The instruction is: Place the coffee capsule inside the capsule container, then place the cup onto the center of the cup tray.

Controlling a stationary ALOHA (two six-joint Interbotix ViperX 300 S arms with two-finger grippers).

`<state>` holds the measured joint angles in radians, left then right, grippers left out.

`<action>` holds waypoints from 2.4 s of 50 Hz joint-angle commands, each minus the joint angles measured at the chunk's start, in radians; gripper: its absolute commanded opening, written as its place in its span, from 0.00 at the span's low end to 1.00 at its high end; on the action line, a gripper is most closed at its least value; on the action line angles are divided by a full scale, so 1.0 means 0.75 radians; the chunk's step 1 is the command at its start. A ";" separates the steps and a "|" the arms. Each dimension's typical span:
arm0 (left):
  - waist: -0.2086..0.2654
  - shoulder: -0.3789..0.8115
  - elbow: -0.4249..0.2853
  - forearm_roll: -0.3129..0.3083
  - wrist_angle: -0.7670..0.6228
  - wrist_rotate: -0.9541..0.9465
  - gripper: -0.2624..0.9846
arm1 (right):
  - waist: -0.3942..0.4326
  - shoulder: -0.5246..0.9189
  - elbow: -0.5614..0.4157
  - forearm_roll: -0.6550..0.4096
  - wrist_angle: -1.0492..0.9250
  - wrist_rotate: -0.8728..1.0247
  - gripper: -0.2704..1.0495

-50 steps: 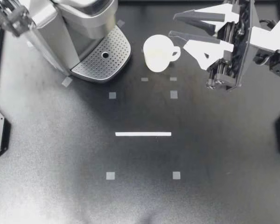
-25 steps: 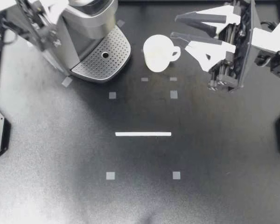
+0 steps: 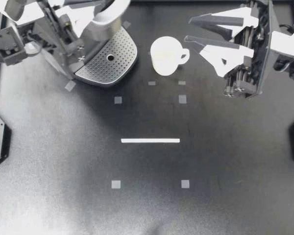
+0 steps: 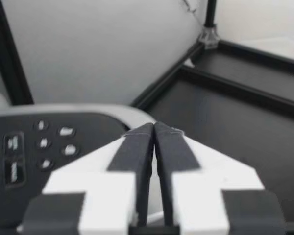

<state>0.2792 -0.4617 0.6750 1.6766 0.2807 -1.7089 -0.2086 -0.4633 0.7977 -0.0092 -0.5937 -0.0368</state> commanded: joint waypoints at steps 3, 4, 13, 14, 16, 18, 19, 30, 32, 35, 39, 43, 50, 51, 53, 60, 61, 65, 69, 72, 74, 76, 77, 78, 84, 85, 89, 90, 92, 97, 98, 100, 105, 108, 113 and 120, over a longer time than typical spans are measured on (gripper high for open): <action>-0.080 -0.002 -0.080 0.010 0.029 0.049 0.32 | 0.008 -0.031 -0.016 0.002 0.008 0.000 0.56; -0.098 0.000 -0.088 0.010 0.041 0.070 0.32 | 0.006 -0.033 -0.018 0.002 0.025 -0.002 0.56; -0.282 0.094 -0.143 -0.053 0.475 0.315 0.32 | 0.006 -0.059 -0.067 0.000 0.252 -0.039 0.56; -0.301 0.106 -0.153 -0.080 0.532 0.352 0.32 | 0.006 -0.061 -0.076 0.000 0.290 -0.045 0.56; -0.335 0.127 -0.182 -0.143 0.636 0.440 0.32 | 0.006 -0.065 -0.094 0.000 0.368 -0.055 0.56; -0.364 0.147 -0.213 -0.225 0.722 0.548 0.32 | 0.000 -0.070 -0.115 0.000 0.452 -0.061 0.56; -0.378 0.153 -0.229 -0.274 0.761 0.610 0.32 | -0.006 -0.070 -0.125 0.000 0.495 -0.063 0.56; -0.417 0.188 -0.448 -0.986 1.008 1.205 0.32 | -0.106 -0.025 -0.280 -0.033 1.066 -0.080 0.56; -0.417 0.182 -0.468 -1.094 1.031 1.262 0.32 | -0.133 -0.008 -0.307 -0.047 1.158 -0.088 0.56; -0.417 0.170 -0.493 -1.221 1.045 1.321 0.32 | -0.162 0.018 -0.348 -0.072 1.289 -0.112 0.56; -0.417 0.139 -0.501 -1.362 1.039 1.381 0.32 | -0.192 0.061 -0.401 -0.080 1.456 -0.205 0.56; -0.417 0.112 -0.487 -1.444 1.004 1.409 0.32 | -0.219 0.092 -0.434 -0.047 1.561 -0.315 0.56; -0.417 0.055 -0.434 -1.559 0.896 1.456 0.32 | -0.315 0.121 -0.477 0.108 1.642 -0.515 0.56; -0.417 0.045 -0.423 -1.571 0.877 1.460 0.32 | -0.331 0.123 -0.481 0.135 1.646 -0.548 0.56; -0.417 0.025 -0.401 -1.593 0.841 1.471 0.32 | -0.366 0.125 -0.485 0.194 1.661 -0.614 0.56; -0.417 -0.039 -0.327 -1.620 0.732 1.475 0.32 | -0.491 0.166 -0.487 0.448 1.704 -0.855 0.56; -0.417 -0.047 -0.319 -1.620 0.720 1.475 0.32 | -0.509 0.178 -0.487 0.487 1.714 -0.886 0.56; -0.417 -0.067 -0.288 -1.620 0.689 1.477 0.32 | -0.567 0.227 -0.489 0.612 1.753 -1.004 0.56; -0.417 -0.078 -0.272 -1.620 0.677 1.475 0.32 | -0.612 0.288 -0.493 0.695 1.781 -1.115 0.57; -0.417 -0.082 -0.268 -1.620 0.675 1.477 0.32 | -0.628 0.329 -0.495 0.726 1.784 -1.197 0.57; -0.417 -0.082 -0.266 -1.620 0.675 1.477 0.32 | -0.632 0.362 -0.491 0.728 1.777 -1.256 0.59; -0.417 -0.084 -0.262 -1.620 0.677 1.475 0.32 | -0.636 0.387 -0.489 0.726 1.765 -1.291 0.60; -0.417 -0.084 -0.262 -1.620 0.677 1.475 0.32 | -0.636 0.401 -0.487 0.726 1.757 -1.305 0.61; -0.417 -0.086 -0.260 -1.620 0.677 1.475 0.32 | -0.638 0.413 -0.485 0.726 1.745 -1.315 0.62; -0.415 -0.090 -0.258 -1.620 0.677 1.475 0.32 | -0.640 0.489 -0.470 0.726 1.681 -1.344 0.69; -0.417 -0.092 -0.258 -1.620 0.677 1.475 0.32 | -0.640 0.501 -0.468 0.726 1.677 -1.344 0.70; -0.417 -0.092 -0.258 -1.620 0.677 1.475 0.32 | -0.640 0.554 -0.466 0.724 1.669 -1.344 0.72; -0.417 -0.092 -0.258 -1.620 0.677 1.475 0.32 | -0.640 0.573 -0.466 0.724 1.665 -1.344 0.72; -0.417 -0.092 -0.260 -1.620 0.677 1.475 0.32 | -0.640 0.595 -0.466 0.724 1.661 -1.344 0.72; -0.417 -0.092 -0.258 -1.618 0.677 1.475 0.32 | -0.640 0.630 -0.466 0.724 1.644 -1.344 0.72; -0.417 -0.092 -0.258 -1.618 0.677 1.475 0.32 | -0.640 0.632 -0.466 0.724 1.638 -1.344 0.72; -0.417 -0.092 -0.258 -1.618 0.677 1.475 0.32 | -0.640 0.636 -0.464 0.724 1.626 -1.344 0.72; -0.415 -0.092 -0.258 -1.616 0.677 1.477 0.32 | -0.640 0.640 -0.464 0.724 1.614 -1.344 0.72; -0.417 -0.092 -0.256 -1.616 0.677 1.477 0.32 | -0.640 0.644 -0.462 0.726 1.616 -1.344 0.72; -0.417 -0.094 -0.245 -1.614 0.675 1.475 0.32 | -0.640 0.654 -0.442 0.730 1.614 -1.348 0.72; -0.417 -0.098 -0.231 -1.614 0.671 1.475 0.32 | -0.638 0.667 -0.409 0.734 1.591 -1.350 0.72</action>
<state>-0.0322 -0.5216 0.5123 0.4617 0.7931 -0.6029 -0.6826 0.0476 0.4939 0.5354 0.6136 -1.0477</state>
